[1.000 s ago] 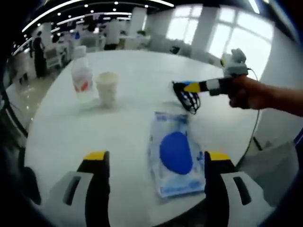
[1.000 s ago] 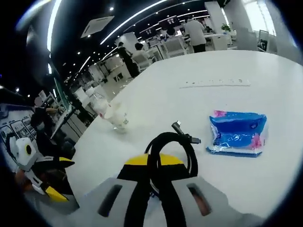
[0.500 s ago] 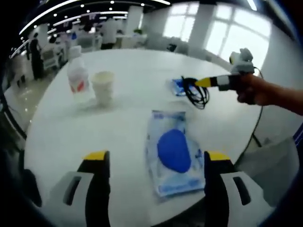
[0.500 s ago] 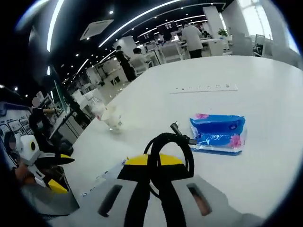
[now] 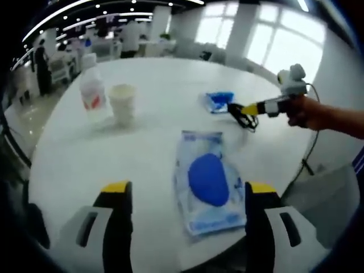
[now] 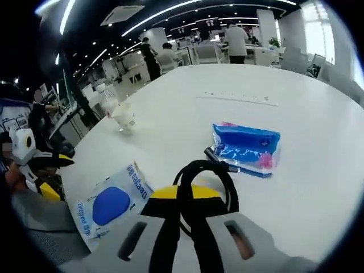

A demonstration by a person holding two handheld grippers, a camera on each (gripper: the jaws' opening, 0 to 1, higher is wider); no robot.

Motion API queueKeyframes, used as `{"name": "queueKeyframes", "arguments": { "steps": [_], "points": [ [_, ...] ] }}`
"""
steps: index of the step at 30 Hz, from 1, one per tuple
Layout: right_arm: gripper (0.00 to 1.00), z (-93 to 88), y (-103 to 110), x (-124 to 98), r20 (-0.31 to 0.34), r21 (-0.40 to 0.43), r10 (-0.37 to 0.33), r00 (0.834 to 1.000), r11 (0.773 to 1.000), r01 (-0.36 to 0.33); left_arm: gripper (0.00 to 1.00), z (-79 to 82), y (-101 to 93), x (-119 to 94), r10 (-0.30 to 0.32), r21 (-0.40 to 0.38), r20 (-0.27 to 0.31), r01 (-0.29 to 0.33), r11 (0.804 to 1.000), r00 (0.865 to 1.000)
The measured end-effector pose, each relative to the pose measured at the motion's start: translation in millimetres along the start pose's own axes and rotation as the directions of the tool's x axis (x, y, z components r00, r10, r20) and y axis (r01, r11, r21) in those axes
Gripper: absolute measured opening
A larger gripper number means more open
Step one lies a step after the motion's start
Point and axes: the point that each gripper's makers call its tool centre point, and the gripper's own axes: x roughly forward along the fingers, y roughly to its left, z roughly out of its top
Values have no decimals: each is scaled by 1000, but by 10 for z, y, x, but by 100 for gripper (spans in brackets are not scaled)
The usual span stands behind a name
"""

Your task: Arrange the tabletop items into an orderly group along one side of the table until the central work area is clear of visible clutter.

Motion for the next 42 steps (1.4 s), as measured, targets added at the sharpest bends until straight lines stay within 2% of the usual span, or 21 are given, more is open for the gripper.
{"name": "queueKeyframes", "arguments": {
  "steps": [10, 18, 32, 39, 42],
  "points": [
    [4, -233, 119, 290, -99, -22, 27, 995, 999, -29, 78, -32, 11, 16, 1, -3, -11, -1, 1000, 1000],
    [5, -417, 176, 360, -140, 3, 42, 989, 999, -42, 78, -58, 8, 21, 3, 0, -25, -3, 1000, 1000],
    [5, -497, 253, 330, -131, 32, 53, 990, 998, -49, 77, -67, 11, 33, 3, 10, -31, -3, 1000, 1000],
    [5, -547, 297, 316, -122, 17, 38, 992, 999, -36, 77, -51, 35, 24, 12, 7, -22, -12, 1000, 1000],
    [5, -551, 303, 308, -120, 42, 38, 992, 999, -33, 77, -50, 32, 20, 13, 11, -22, -13, 1000, 1000]
  ]
}}
